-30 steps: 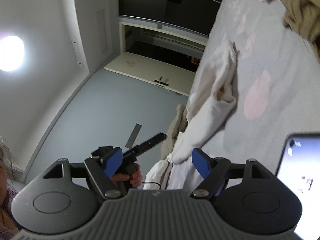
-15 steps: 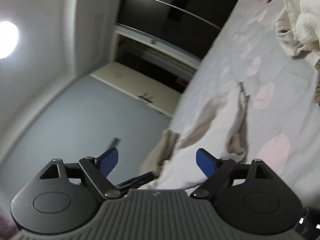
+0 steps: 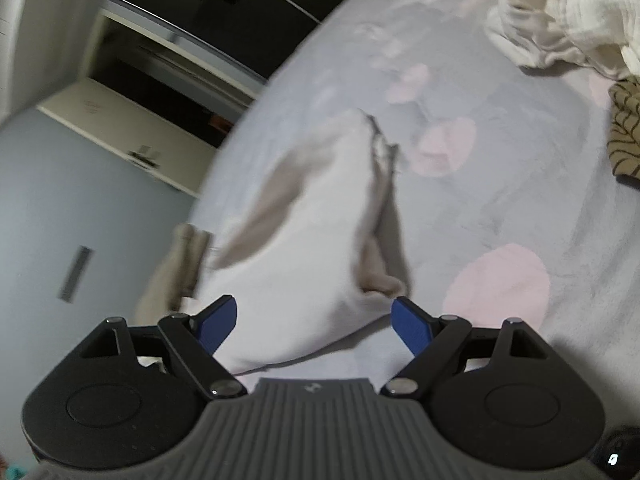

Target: Fold clothes

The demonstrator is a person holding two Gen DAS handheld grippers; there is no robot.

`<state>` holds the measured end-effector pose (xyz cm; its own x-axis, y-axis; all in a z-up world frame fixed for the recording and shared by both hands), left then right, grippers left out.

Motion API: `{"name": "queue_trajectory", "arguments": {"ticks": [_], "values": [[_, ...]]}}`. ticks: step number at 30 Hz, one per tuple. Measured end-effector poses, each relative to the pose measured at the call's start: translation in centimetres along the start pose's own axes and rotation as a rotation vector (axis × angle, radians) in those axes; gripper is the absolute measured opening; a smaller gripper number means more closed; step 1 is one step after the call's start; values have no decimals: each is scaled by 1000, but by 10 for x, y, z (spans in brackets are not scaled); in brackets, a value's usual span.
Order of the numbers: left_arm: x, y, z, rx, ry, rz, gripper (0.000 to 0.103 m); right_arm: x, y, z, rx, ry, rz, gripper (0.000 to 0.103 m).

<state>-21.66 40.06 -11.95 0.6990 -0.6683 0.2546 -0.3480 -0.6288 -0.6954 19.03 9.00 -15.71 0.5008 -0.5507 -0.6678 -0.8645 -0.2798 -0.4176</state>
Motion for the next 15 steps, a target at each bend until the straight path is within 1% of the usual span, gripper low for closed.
{"name": "queue_trajectory", "arguments": {"ticks": [3,6,10,11,12,13,14,15], "values": [[-17,7,12,-23,11,-70,53,5,-2,14,-10,64,34,86],[-23,10,27,-34,32,-106,53,11,-3,27,-27,128,54,80],[-28,15,50,-40,68,-162,53,11,-6,36,-20,147,52,77],[-27,15,53,-28,72,-161,53,10,-6,38,-21,151,47,72],[-26,14,57,-19,73,-156,53,8,-7,40,-23,157,39,69],[-25,13,60,-11,75,-153,53,7,-7,43,-22,164,32,61],[-24,13,61,-4,79,-156,51,6,-8,46,-20,173,26,53],[-23,11,62,1,84,-163,43,5,-8,49,-19,181,20,49]]}}
Point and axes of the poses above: each gripper's, at about its wrist camera, not at the fingertips, and z roughly the way its jaws point, x to its right, y to its underside, the point moved 4 cm from there along z, roughly the way its jaws point, and after that the axes turned 9 degrees about y, right-handed, at the moved point
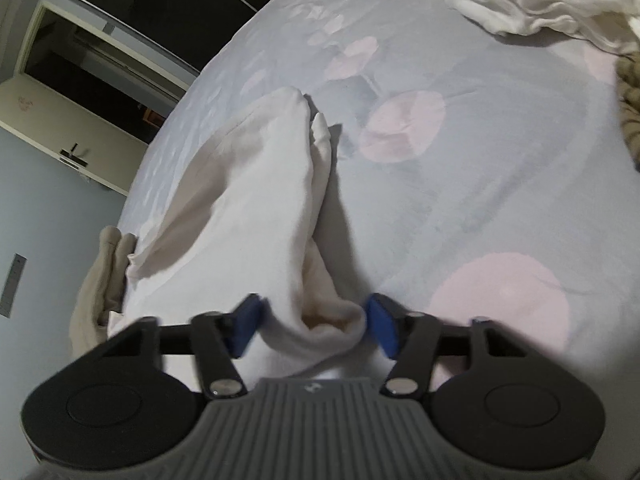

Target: Fold clothes

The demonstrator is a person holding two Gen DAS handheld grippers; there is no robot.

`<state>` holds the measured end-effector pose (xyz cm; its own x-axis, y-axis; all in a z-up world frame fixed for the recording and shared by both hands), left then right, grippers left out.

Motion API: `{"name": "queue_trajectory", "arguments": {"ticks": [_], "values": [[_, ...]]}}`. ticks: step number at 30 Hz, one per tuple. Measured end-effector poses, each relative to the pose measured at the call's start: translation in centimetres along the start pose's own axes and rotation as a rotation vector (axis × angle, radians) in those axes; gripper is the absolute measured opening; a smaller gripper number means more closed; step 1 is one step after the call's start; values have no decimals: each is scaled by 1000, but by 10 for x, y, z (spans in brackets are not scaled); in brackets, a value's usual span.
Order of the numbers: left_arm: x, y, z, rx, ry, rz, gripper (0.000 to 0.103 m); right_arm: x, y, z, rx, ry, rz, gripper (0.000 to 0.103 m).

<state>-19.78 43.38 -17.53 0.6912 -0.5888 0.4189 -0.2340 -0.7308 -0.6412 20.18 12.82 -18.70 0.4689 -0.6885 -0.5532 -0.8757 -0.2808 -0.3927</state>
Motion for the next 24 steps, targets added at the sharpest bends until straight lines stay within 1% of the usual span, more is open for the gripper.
{"name": "queue_trajectory", "arguments": {"ticks": [1,2,4,5,8,11,14,17,21,24], "values": [[1,-2,1,3,8,-7,37,-2,-1,3,-3,6,-5,37],[1,-4,2,4,14,-12,26,-4,-1,6,-8,10,-10,30],[4,-8,1,14,11,-20,15,-8,-4,4,-9,7,-9,25],[5,-11,-2,21,19,-23,13,-10,-5,2,-7,5,-6,24],[11,-22,-15,55,51,-37,11,-16,-11,-6,2,-6,8,22],[21,-36,-35,81,84,-47,10,-24,-21,-27,29,-42,41,21],[31,-43,-61,90,107,-52,10,-32,-25,-51,41,-44,52,21],[36,-40,-84,63,116,-46,10,-34,-20,-72,13,-12,61,21],[36,-18,-108,-6,107,-39,10,-32,1,-97,-44,46,20,21],[36,1,-128,-36,100,-29,10,-27,18,-117,-67,62,-10,21]]}}
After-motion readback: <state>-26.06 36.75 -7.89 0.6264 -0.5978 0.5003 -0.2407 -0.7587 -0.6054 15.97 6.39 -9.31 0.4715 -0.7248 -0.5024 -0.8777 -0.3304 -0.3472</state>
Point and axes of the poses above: each gripper's, at about its wrist camera, not at the fingertips, and z roughly the way its jaws point, x to its right, y to its underside, the point moved 4 cm from there along z, roughly the way its jaws point, and after that the axes turned 9 degrees about y, right-handed, at the moved point
